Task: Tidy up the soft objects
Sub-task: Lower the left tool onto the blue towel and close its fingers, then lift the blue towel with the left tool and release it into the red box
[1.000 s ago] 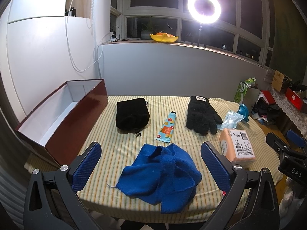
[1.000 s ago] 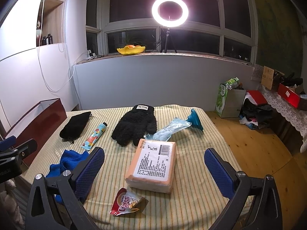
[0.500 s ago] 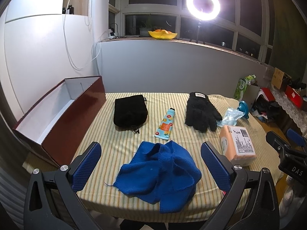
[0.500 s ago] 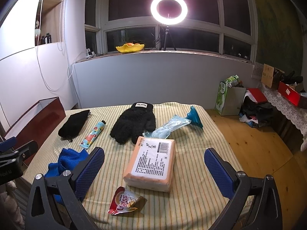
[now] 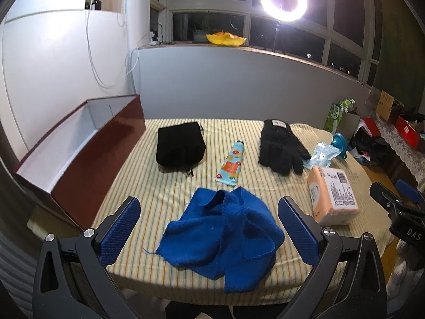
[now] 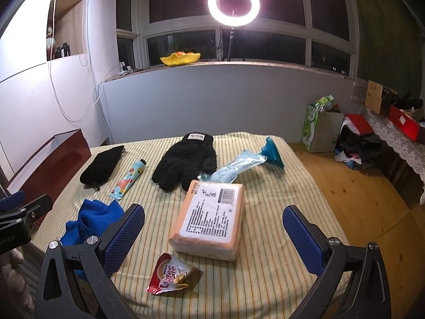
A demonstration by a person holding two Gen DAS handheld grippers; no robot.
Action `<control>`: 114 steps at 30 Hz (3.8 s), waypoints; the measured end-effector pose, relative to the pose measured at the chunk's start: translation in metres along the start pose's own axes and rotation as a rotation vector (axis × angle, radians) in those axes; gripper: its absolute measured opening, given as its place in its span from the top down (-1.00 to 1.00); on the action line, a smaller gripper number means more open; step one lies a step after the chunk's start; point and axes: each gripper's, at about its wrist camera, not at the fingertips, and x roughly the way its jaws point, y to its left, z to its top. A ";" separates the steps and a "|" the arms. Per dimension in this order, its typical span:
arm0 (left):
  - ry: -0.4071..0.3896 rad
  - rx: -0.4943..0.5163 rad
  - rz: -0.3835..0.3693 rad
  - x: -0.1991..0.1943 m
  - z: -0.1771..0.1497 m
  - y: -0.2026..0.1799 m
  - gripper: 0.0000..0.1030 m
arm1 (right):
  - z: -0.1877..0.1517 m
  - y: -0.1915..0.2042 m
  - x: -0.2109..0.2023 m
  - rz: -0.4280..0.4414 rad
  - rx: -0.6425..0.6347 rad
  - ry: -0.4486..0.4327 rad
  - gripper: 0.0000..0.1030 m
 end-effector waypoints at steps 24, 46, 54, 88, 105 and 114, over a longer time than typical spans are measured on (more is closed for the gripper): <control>0.303 -0.038 -0.198 0.060 -0.032 0.034 -0.77 | 0.005 0.065 0.078 0.432 -0.070 0.362 -0.74; 0.376 -0.101 -0.391 0.090 -0.036 0.034 -0.34 | -0.013 0.112 0.144 0.602 -0.014 0.689 0.10; 0.383 -0.084 -0.448 0.093 -0.035 0.030 -0.12 | -0.011 0.124 0.145 0.615 -0.030 0.704 0.41; 0.156 -0.072 -0.428 0.021 0.055 0.083 0.34 | 0.078 0.198 0.093 0.773 -0.096 0.534 0.64; 0.024 -0.163 -0.206 0.001 0.101 0.217 0.34 | 0.138 0.369 0.106 0.933 -0.271 0.464 0.64; 0.086 -0.228 -0.147 0.034 0.090 0.262 0.34 | 0.122 0.431 0.150 0.945 -0.307 0.532 0.64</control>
